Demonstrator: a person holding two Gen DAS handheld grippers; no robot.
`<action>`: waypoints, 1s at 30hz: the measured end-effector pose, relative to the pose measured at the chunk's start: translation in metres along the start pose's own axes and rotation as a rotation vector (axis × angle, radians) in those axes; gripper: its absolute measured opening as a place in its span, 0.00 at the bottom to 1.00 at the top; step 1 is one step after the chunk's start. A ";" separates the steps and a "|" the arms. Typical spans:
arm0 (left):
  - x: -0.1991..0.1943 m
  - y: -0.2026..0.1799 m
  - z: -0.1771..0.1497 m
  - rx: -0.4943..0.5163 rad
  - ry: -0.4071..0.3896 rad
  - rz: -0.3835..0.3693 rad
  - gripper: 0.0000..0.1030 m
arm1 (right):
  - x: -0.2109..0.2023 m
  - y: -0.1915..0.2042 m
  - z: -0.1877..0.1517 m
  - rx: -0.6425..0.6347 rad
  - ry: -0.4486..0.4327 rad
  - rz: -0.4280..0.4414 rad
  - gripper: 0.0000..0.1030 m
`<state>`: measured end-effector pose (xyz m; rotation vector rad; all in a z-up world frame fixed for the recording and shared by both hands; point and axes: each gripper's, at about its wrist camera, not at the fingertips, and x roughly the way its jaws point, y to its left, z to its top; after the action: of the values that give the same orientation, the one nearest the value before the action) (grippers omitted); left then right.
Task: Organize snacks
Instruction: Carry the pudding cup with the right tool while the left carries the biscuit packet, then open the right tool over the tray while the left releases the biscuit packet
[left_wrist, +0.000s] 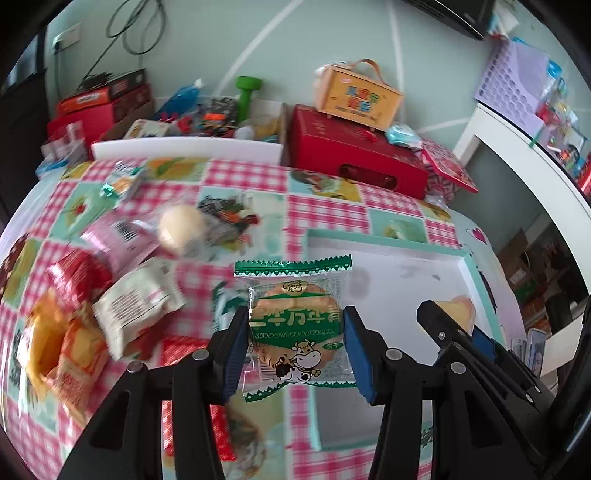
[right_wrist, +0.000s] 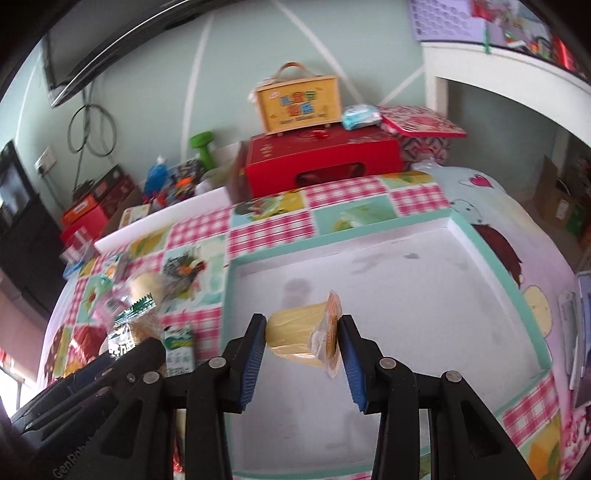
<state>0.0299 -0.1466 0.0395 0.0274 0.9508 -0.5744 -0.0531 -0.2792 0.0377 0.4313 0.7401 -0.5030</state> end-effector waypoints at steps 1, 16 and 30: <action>0.005 -0.007 0.003 0.013 0.007 -0.004 0.50 | 0.002 -0.008 0.002 0.023 0.003 -0.003 0.42; 0.078 -0.053 0.017 0.069 0.114 0.000 0.50 | 0.024 -0.107 0.017 0.229 0.015 -0.145 0.41; 0.090 -0.061 0.022 0.086 0.146 0.067 0.66 | 0.037 -0.110 0.012 0.223 0.071 -0.152 0.42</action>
<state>0.0578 -0.2447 -0.0030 0.1793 1.0630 -0.5568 -0.0857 -0.3837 -0.0025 0.6055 0.7927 -0.7200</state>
